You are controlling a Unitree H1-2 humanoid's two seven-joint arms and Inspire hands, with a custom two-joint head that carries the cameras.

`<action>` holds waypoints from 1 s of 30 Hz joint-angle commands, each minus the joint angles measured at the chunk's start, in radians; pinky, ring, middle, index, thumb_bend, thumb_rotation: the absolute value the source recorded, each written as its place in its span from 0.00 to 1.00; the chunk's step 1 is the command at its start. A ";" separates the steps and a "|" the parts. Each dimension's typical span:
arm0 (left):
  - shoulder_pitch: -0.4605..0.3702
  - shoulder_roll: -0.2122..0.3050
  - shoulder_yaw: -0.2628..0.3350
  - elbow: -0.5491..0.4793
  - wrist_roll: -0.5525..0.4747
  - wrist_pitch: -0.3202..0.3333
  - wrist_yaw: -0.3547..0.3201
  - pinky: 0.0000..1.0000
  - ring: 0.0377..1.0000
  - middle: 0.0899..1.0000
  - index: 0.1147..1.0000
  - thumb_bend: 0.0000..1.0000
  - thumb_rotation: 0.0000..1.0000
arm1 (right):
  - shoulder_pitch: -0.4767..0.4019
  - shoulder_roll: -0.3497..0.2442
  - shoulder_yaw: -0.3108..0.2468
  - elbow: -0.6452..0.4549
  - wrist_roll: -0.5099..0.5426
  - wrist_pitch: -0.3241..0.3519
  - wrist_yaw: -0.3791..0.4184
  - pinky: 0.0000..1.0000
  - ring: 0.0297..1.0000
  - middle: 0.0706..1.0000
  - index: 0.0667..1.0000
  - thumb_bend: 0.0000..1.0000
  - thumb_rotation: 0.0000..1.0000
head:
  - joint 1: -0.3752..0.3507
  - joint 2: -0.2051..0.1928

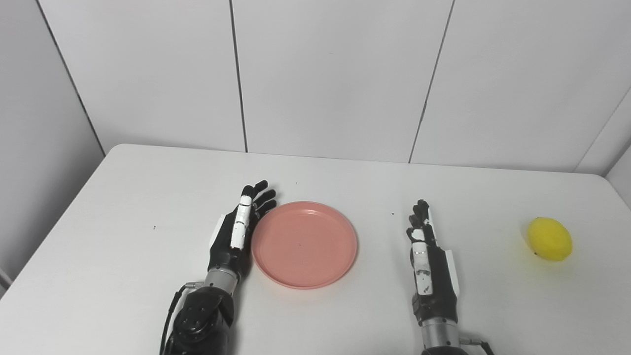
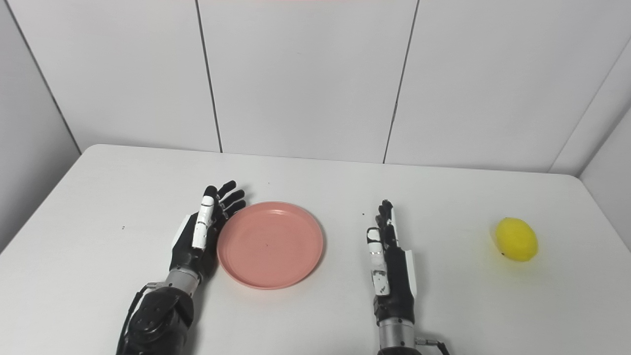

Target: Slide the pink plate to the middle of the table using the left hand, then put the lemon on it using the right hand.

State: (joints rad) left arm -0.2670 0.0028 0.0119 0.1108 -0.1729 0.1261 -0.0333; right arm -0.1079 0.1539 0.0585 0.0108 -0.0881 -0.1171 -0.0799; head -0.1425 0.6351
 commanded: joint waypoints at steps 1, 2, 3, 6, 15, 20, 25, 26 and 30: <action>-0.014 -0.009 -0.005 -0.026 0.013 -0.007 -0.003 0.92 0.88 0.87 0.85 0.62 1.00 | -0.034 0.019 0.011 -0.028 -0.006 -0.003 -0.006 1.00 1.00 0.99 0.98 0.70 0.98 | 0.001 -0.001; -0.013 -0.017 -0.003 -0.025 0.006 -0.009 -0.002 0.92 0.89 0.87 0.85 0.62 1.00 | -0.035 0.018 0.014 -0.029 -0.011 0.000 -0.006 1.00 1.00 0.99 0.98 0.70 0.98 | -0.008 -0.002; -0.012 -0.024 -0.002 -0.024 0.001 -0.013 -0.003 0.93 0.89 0.87 0.85 0.62 1.00 | -0.036 0.017 0.017 -0.029 -0.016 0.005 -0.006 1.00 1.00 1.00 0.99 0.70 0.99 | -0.014 0.000; -0.008 -0.036 -0.008 -0.023 0.003 -0.026 -0.009 0.93 0.89 0.87 0.85 0.62 1.00 | -0.038 0.020 0.020 -0.031 -0.022 0.013 -0.012 1.00 1.00 1.00 0.99 0.70 0.99 | -0.019 0.000; 0.005 -0.073 -0.034 -0.028 0.035 -0.041 0.001 0.93 0.90 0.88 0.86 0.60 1.00 | -0.047 0.024 0.020 -0.022 -0.024 0.006 -0.022 1.00 1.00 0.99 0.98 0.70 0.98 | -0.035 -0.001; 0.005 -0.088 -0.052 -0.004 0.105 -0.094 0.040 0.88 0.87 0.85 0.83 0.57 1.00 | -0.052 0.021 0.017 -0.023 -0.019 0.015 -0.023 1.00 1.00 0.98 0.98 0.71 0.98 | -0.034 -0.002; 0.005 -0.111 -0.056 0.003 0.125 -0.109 0.054 0.86 0.86 0.84 0.82 0.55 1.00 | -0.055 0.021 0.011 -0.022 -0.006 0.016 -0.021 1.00 1.00 0.98 0.98 0.69 0.98 | -0.031 -0.001; 0.006 -0.115 -0.059 0.001 0.126 -0.106 0.054 0.86 0.86 0.84 0.82 0.55 1.00 | -0.056 0.020 0.011 -0.022 -0.003 0.014 -0.019 1.00 1.00 0.98 0.98 0.69 0.98 | -0.030 0.001; 0.007 -0.118 -0.070 -0.011 0.140 -0.095 0.052 0.88 0.88 0.86 0.85 0.54 1.00 | -0.056 0.016 0.011 -0.021 -0.005 0.008 -0.020 1.00 1.00 0.99 0.98 0.69 0.99 | -0.028 0.003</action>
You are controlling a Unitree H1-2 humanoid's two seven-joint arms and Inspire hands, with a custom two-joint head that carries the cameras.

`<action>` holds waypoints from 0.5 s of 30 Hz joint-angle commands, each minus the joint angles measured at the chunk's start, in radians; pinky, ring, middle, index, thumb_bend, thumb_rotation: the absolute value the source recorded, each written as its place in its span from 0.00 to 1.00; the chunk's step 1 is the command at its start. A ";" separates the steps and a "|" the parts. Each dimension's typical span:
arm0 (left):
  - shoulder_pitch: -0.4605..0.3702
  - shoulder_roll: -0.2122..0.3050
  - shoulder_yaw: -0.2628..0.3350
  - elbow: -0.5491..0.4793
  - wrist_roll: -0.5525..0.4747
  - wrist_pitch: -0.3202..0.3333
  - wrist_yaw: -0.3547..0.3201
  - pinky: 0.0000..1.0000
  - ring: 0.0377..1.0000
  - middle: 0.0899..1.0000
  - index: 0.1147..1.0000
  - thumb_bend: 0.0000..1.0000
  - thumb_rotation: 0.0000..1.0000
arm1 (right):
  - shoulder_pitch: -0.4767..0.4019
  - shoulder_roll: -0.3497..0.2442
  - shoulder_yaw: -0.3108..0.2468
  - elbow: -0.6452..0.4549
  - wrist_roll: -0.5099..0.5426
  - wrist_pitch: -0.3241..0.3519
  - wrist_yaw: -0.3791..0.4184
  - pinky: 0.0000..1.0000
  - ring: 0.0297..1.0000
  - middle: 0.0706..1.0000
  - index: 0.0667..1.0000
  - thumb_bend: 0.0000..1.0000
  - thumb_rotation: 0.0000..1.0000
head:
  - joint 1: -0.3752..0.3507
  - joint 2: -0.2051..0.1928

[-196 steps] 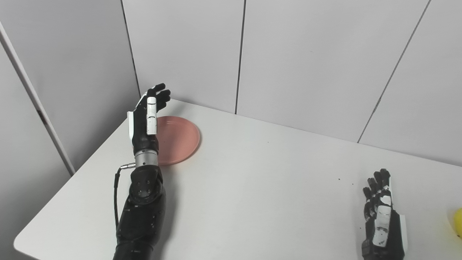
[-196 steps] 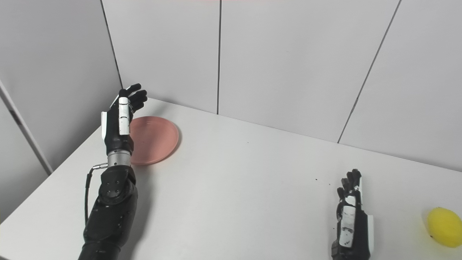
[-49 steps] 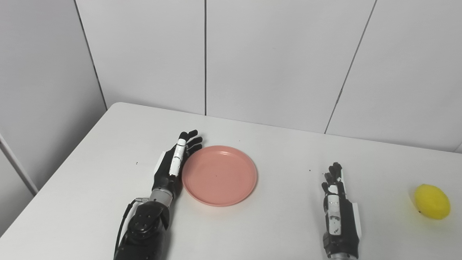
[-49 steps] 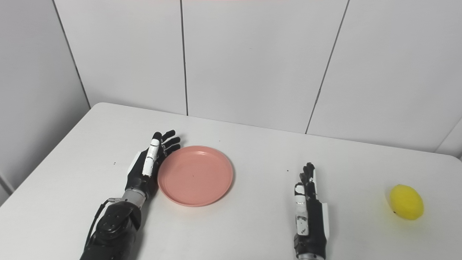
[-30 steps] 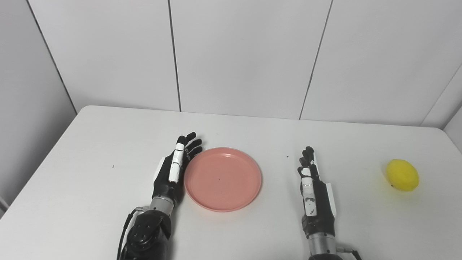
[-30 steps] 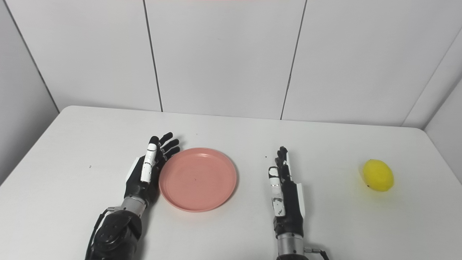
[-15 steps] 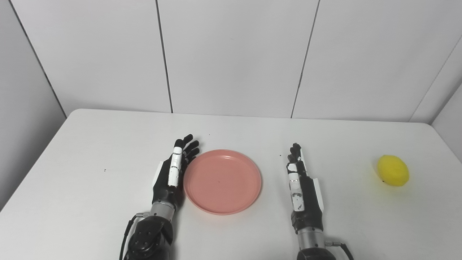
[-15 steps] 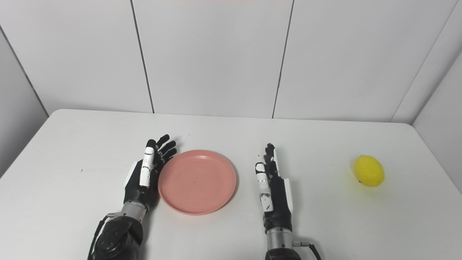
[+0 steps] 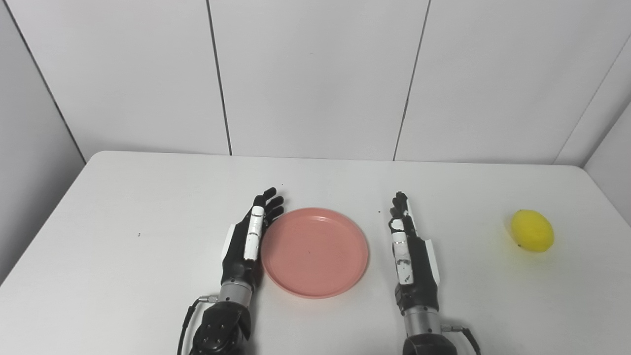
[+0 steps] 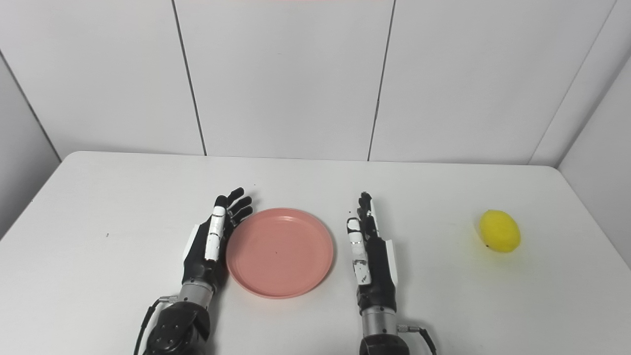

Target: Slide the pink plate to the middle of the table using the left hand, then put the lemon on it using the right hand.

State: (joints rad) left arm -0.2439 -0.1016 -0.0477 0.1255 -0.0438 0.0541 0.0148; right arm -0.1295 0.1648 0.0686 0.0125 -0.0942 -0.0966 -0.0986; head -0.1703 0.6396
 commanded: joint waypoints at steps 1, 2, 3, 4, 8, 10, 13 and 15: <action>-0.016 -0.014 -0.011 -0.027 0.013 -0.021 0.003 0.88 0.88 0.86 0.85 0.54 1.00 | -0.035 0.004 0.001 -0.022 0.000 -0.013 -0.002 1.00 0.99 0.99 0.98 0.68 0.99 | 0.000 -0.001; -0.016 -0.016 -0.012 -0.028 0.011 -0.018 0.000 0.88 0.88 0.86 0.85 0.54 1.00 | -0.035 0.004 0.001 -0.023 0.001 -0.015 -0.001 1.00 0.99 0.99 0.98 0.68 0.99 | 0.001 0.000; -0.017 -0.017 -0.014 -0.028 0.008 -0.016 -0.003 0.89 0.88 0.87 0.86 0.54 1.00 | -0.036 0.004 0.000 -0.023 0.002 -0.016 -0.001 1.00 0.99 0.99 0.98 0.68 0.99 | 0.001 0.000; -0.017 -0.018 -0.014 -0.029 0.006 -0.014 -0.005 0.90 0.89 0.87 0.86 0.53 1.00 | -0.036 0.004 0.000 -0.023 0.003 -0.016 -0.001 1.00 0.99 0.98 0.98 0.68 0.99 | 0.001 0.000; -0.017 -0.017 -0.025 -0.031 -0.006 -0.009 -0.025 0.92 0.90 0.89 0.89 0.53 1.00 | -0.033 0.004 0.000 -0.024 0.010 -0.019 0.002 1.00 1.00 0.99 0.98 0.68 0.99 | 0.002 0.005; -0.018 -0.018 -0.028 -0.030 -0.007 -0.010 -0.028 0.92 0.91 0.89 0.89 0.54 1.00 | -0.031 0.003 0.001 -0.027 0.007 -0.019 0.002 1.00 1.00 0.99 0.98 0.69 0.99 | 0.001 0.007; -0.021 -0.019 -0.034 -0.024 -0.004 -0.011 -0.027 0.92 0.91 0.89 0.89 0.55 1.00 | -0.031 0.004 0.001 -0.028 0.007 -0.018 0.001 1.00 0.99 0.98 0.97 0.68 0.99 | 0.001 0.007; -0.022 -0.020 -0.040 -0.019 0.003 -0.015 -0.024 0.92 0.91 0.89 0.89 0.56 1.00 | -0.031 0.003 0.000 -0.028 0.012 -0.018 0.004 1.00 1.00 0.98 0.98 0.69 0.99 | 0.001 0.011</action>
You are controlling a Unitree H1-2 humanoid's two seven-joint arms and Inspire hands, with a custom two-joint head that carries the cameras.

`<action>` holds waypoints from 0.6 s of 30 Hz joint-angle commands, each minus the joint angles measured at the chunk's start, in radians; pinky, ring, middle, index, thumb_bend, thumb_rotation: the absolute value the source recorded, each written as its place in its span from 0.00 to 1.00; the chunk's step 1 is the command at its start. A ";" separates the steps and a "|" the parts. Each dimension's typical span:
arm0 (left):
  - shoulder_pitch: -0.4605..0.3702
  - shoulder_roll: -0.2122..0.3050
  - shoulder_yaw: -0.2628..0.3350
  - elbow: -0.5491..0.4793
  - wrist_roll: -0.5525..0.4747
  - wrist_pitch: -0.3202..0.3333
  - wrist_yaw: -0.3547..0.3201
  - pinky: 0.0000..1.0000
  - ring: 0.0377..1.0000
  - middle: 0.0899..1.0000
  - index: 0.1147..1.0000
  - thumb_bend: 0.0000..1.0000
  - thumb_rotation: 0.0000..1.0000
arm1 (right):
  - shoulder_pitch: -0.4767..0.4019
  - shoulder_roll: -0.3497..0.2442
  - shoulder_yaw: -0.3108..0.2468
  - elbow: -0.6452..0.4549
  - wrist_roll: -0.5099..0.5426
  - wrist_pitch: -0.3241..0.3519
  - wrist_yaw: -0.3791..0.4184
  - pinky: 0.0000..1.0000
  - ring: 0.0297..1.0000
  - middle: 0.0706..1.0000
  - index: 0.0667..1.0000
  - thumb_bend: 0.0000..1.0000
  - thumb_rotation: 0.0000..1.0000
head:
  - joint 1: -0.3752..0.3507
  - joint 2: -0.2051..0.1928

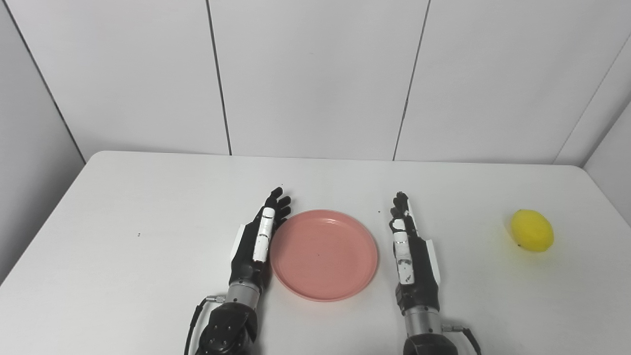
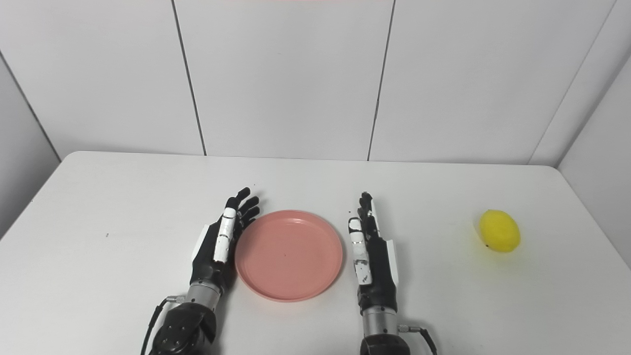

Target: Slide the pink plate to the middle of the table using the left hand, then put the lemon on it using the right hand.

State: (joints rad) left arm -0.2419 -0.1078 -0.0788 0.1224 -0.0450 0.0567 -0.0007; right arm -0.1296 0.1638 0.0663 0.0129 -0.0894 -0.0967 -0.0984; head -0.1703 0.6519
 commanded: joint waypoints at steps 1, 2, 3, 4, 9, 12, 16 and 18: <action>-0.024 -0.015 -0.011 -0.014 0.008 -0.019 -0.008 0.92 0.90 0.89 0.89 0.56 1.00 | -0.031 0.004 0.002 -0.028 0.009 -0.017 0.005 1.00 1.00 0.99 0.98 0.69 0.99 | 0.001 -0.001; -0.024 -0.015 -0.013 -0.012 0.010 -0.020 -0.008 0.92 0.90 0.89 0.89 0.56 1.00 | -0.031 0.004 0.002 -0.029 0.009 -0.017 0.005 1.00 1.00 0.99 0.98 0.70 0.99 | 0.001 -0.001; -0.024 -0.016 -0.015 -0.011 0.010 -0.022 -0.009 0.92 0.90 0.89 0.89 0.56 1.00 | -0.031 0.003 0.004 -0.030 0.008 -0.015 0.005 1.00 1.00 0.99 0.98 0.70 0.99 | 0.001 -0.001; -0.023 -0.018 -0.016 -0.010 0.008 -0.022 -0.010 0.92 0.90 0.89 0.88 0.56 1.00 | -0.031 0.002 0.005 -0.030 0.005 -0.013 0.006 1.00 1.00 0.99 0.98 0.71 0.99 | 0.001 -0.001; -0.020 -0.028 -0.020 -0.006 0.002 -0.027 -0.013 0.91 0.89 0.88 0.88 0.56 1.00 | -0.030 0.005 0.004 -0.031 0.011 -0.012 0.006 1.00 1.00 0.99 0.98 0.71 0.98 | -0.003 0.002; -0.017 -0.026 -0.022 -0.004 0.001 -0.025 -0.018 0.91 0.89 0.88 0.87 0.56 1.00 | -0.031 0.004 0.004 -0.029 0.011 -0.018 0.006 1.00 1.00 0.99 0.98 0.69 0.98 | -0.003 0.005; -0.014 -0.020 -0.023 -0.001 0.005 -0.032 -0.023 0.91 0.89 0.88 0.88 0.54 1.00 | -0.028 0.003 0.003 -0.038 0.001 -0.011 0.000 1.00 1.00 0.99 0.98 0.71 0.98 | -0.008 0.006; -0.013 -0.014 -0.018 0.008 -0.001 -0.047 -0.032 0.90 0.89 0.88 0.88 0.54 1.00 | -0.030 -0.001 0.001 -0.042 -0.020 -0.016 -0.010 1.00 0.99 0.98 0.97 0.71 0.98 | -0.008 0.006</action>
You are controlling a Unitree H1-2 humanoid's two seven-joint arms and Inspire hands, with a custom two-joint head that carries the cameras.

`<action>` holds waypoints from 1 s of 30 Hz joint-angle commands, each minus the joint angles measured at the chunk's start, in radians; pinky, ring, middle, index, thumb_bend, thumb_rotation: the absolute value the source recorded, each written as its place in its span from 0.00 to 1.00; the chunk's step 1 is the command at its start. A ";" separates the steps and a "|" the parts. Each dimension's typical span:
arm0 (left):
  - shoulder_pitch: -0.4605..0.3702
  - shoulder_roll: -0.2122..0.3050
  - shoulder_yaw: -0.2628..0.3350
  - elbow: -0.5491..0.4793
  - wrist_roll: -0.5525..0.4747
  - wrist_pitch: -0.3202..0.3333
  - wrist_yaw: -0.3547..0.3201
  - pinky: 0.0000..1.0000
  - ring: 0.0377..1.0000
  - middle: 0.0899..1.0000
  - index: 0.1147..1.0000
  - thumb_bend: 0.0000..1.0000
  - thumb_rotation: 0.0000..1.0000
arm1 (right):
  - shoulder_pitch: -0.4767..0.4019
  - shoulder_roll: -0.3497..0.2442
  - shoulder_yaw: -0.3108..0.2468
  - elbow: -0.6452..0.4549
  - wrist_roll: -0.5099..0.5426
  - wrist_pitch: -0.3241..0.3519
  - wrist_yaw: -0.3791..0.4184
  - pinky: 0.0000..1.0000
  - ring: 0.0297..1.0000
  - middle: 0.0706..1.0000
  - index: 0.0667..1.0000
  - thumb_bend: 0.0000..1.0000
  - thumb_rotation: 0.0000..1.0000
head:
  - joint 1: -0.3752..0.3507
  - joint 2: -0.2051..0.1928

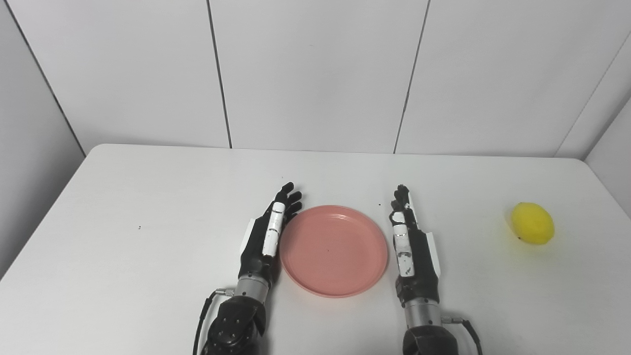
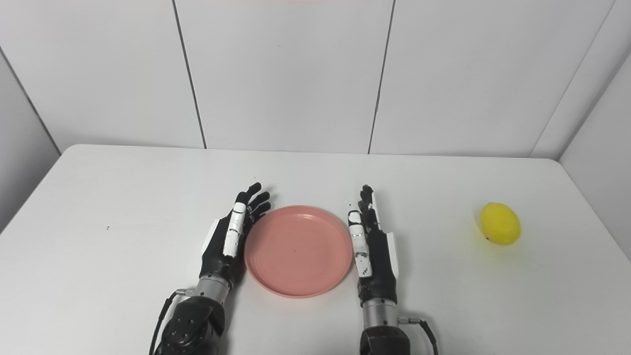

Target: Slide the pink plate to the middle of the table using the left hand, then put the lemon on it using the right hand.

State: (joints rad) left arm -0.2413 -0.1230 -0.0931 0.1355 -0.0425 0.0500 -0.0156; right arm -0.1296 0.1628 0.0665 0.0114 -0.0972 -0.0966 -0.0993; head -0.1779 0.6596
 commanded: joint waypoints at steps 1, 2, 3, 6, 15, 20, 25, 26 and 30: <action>-0.013 0.003 -0.001 -0.002 -0.009 -0.046 -0.021 0.90 0.89 0.88 0.88 0.54 1.00 | -0.031 0.000 -0.002 -0.047 -0.017 -0.014 -0.014 1.00 0.98 0.97 0.96 0.71 0.98 | -0.015 0.001; -0.012 0.004 0.002 0.001 -0.013 -0.050 -0.024 0.90 0.89 0.88 0.88 0.54 1.00 | -0.031 -0.002 -0.006 -0.053 -0.029 -0.011 -0.021 1.00 0.98 0.97 0.96 0.71 0.97 | -0.022 -0.004; -0.012 0.006 0.006 0.006 -0.015 -0.055 -0.026 0.90 0.90 0.88 0.88 0.54 1.00 | -0.032 -0.003 -0.012 -0.058 -0.046 -0.009 -0.034 1.00 0.98 0.97 0.96 0.71 0.97 | -0.022 -0.004; -0.015 0.014 0.016 0.023 -0.016 -0.065 -0.029 0.91 0.91 0.89 0.89 0.55 1.00 | -0.041 -0.014 -0.031 -0.071 -0.101 -0.008 -0.073 0.97 0.96 0.95 0.94 0.72 0.94 | -0.034 0.001; -0.019 0.027 0.038 0.043 -0.035 -0.078 -0.043 0.91 0.90 0.89 0.88 0.60 1.00 | -0.080 -0.138 -0.084 -0.134 -0.219 0.015 -0.111 0.94 0.95 0.95 0.95 0.66 0.94 | -0.061 -0.005; -0.020 0.025 0.044 0.044 -0.028 -0.083 -0.035 0.89 0.90 0.88 0.88 0.59 1.00 | -0.093 -0.197 -0.127 -0.164 -0.296 0.060 -0.133 0.93 0.95 0.95 0.95 0.65 0.94 | -0.073 -0.010; -0.022 0.022 0.054 0.052 -0.043 -0.091 -0.041 0.89 0.90 0.89 0.88 0.57 1.00 | -0.101 -0.268 -0.175 -0.196 -0.334 0.107 -0.124 0.89 0.92 0.92 0.93 0.64 0.81 | -0.095 -0.015; -0.023 0.021 0.056 0.052 -0.048 -0.088 -0.043 0.90 0.90 0.89 0.88 0.57 1.00 | -0.101 -0.277 -0.180 -0.201 -0.337 0.118 -0.120 0.89 0.92 0.92 0.93 0.64 0.76 | -0.095 -0.015; -0.024 0.027 0.058 0.050 -0.057 -0.079 -0.048 0.91 0.90 0.89 0.88 0.57 1.00 | -0.102 -0.334 -0.198 -0.231 -0.409 0.216 -0.101 0.87 0.91 0.91 0.91 0.66 0.60 | -0.124 -0.018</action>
State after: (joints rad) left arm -0.2498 -0.0949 -0.0380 0.1851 -0.0906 -0.0279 -0.0545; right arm -0.1957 -0.1465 -0.1215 -0.1741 -0.4741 0.0796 -0.2037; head -0.3021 0.6428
